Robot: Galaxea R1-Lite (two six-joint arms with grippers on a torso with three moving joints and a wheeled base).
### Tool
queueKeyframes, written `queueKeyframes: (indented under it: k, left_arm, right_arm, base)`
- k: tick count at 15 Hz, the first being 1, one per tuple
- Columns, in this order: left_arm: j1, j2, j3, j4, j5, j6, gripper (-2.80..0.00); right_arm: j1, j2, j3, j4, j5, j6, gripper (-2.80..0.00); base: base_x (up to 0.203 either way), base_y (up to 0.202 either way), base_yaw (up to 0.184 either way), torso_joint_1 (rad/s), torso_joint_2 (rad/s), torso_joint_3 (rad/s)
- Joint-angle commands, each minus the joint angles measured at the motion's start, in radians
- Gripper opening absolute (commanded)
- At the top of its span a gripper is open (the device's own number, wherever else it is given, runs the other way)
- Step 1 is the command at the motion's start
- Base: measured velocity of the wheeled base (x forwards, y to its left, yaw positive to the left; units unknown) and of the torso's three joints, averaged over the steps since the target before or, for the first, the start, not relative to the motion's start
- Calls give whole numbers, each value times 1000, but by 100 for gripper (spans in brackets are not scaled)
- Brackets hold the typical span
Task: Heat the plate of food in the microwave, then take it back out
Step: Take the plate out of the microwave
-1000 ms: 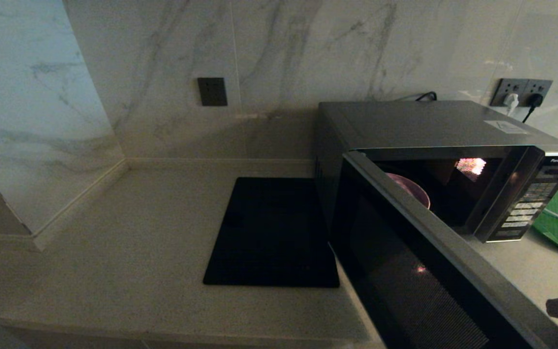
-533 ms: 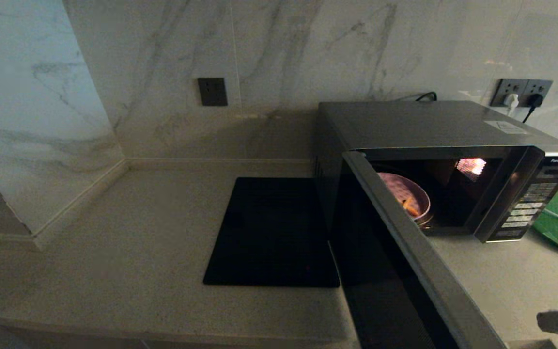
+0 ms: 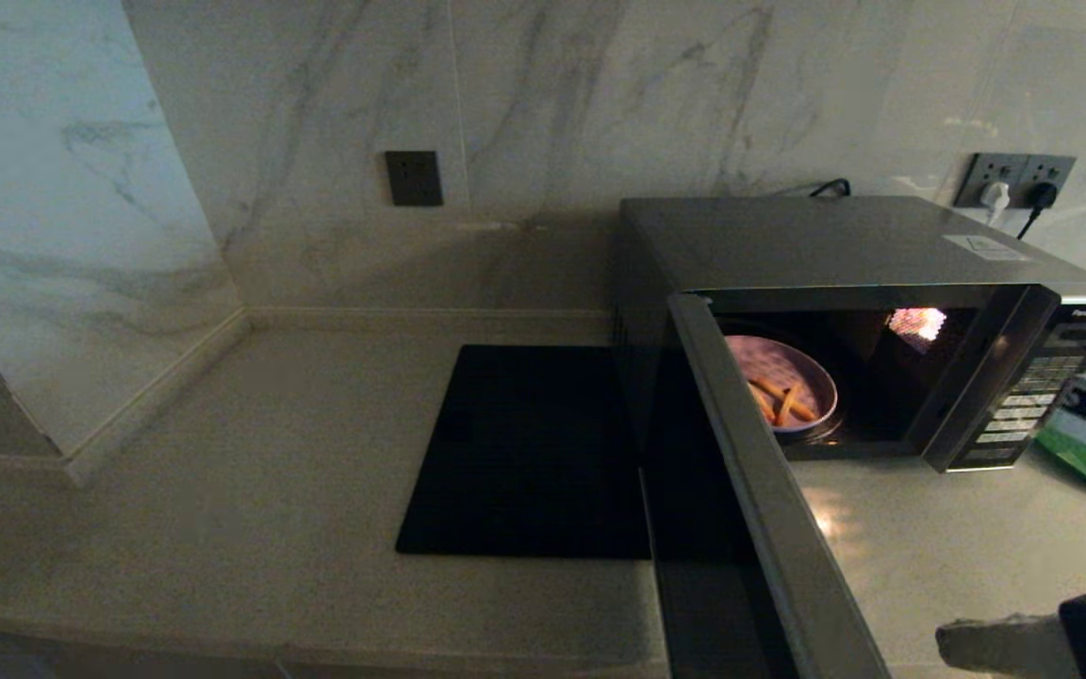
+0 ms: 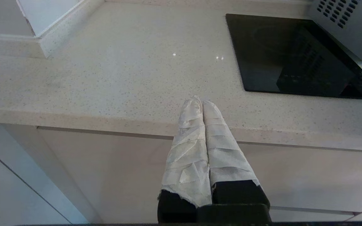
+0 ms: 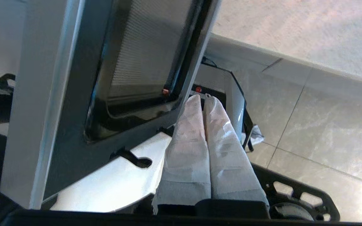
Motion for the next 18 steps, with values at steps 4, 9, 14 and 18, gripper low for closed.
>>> queueKeyframes:
  k: [4,9,14,18]
  left_arm:
    - [0,1,0,0,1,-1,-280]
    - [0,1,0,0,0,-1,-280]
    - [-1,0,0,0,1,-1,-280]
    - [0,1,0,0,-1,-1,-280]
  right_arm:
    - [-139,43,16,-74,-195,121,-280]
    - [-487,46,83,-156,-246,196,-280]
    - [-575,106,220,-414,-199,244,-280]
    - [-628,201,199,-500,-128,287,-280]
  base:
    - [0,0,0,0,0,0]
    - [0,0,0,0,0,0]
    - [0,0,0,0,0,0]
    - [0,0,0,0,0,0]
